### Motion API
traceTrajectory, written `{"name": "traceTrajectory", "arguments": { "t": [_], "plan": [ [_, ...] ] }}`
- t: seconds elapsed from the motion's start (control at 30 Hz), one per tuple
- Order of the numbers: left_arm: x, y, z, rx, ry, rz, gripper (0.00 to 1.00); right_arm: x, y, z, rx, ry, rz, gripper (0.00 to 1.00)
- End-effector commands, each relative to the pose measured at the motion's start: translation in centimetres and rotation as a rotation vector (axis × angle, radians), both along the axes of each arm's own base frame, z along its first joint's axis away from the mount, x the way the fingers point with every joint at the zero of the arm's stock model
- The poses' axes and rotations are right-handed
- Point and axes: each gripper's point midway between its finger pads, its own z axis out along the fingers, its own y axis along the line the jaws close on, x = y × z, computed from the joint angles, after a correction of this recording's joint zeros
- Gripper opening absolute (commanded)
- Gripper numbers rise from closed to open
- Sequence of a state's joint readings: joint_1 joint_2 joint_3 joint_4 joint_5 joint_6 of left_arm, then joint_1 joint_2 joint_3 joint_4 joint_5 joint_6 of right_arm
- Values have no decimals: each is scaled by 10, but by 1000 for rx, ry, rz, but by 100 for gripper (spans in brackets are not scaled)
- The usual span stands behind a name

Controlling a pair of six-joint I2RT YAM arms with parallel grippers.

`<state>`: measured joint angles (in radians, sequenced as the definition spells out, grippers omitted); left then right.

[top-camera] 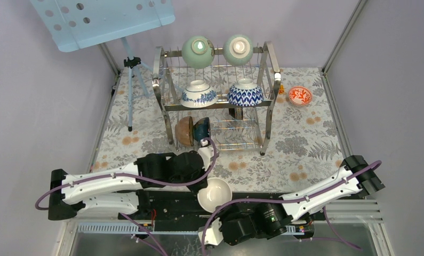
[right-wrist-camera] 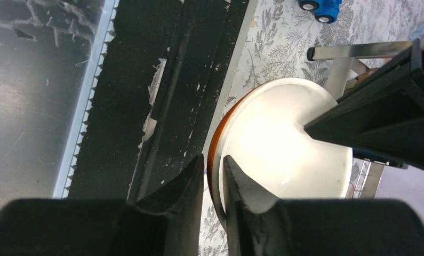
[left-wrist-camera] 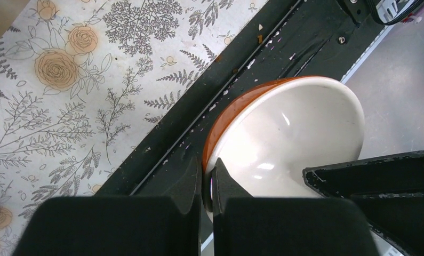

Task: Unload the bowls from the dish rack
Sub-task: Place the bowl with the bowl.

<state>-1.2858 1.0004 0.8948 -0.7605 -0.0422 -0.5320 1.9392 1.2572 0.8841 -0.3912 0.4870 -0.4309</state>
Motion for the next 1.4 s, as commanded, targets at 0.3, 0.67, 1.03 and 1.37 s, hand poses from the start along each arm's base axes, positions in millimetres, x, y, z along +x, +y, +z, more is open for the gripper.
{"name": "traceTrajectory", "arguments": {
  "t": [0.3,0.67,1.03,1.37],
  "plan": [
    [19,-10,46,-232,-43,183,0,-6,19,28,135,74,-68,61],
    [37,7,55,-289,-84,346,0,-9,38,63,344,158,-214,100],
    [58,35,43,-327,-89,603,0,6,71,167,812,488,-629,100],
    [58,46,30,-326,-25,723,0,77,41,157,957,576,-1067,96]
  ]
}}
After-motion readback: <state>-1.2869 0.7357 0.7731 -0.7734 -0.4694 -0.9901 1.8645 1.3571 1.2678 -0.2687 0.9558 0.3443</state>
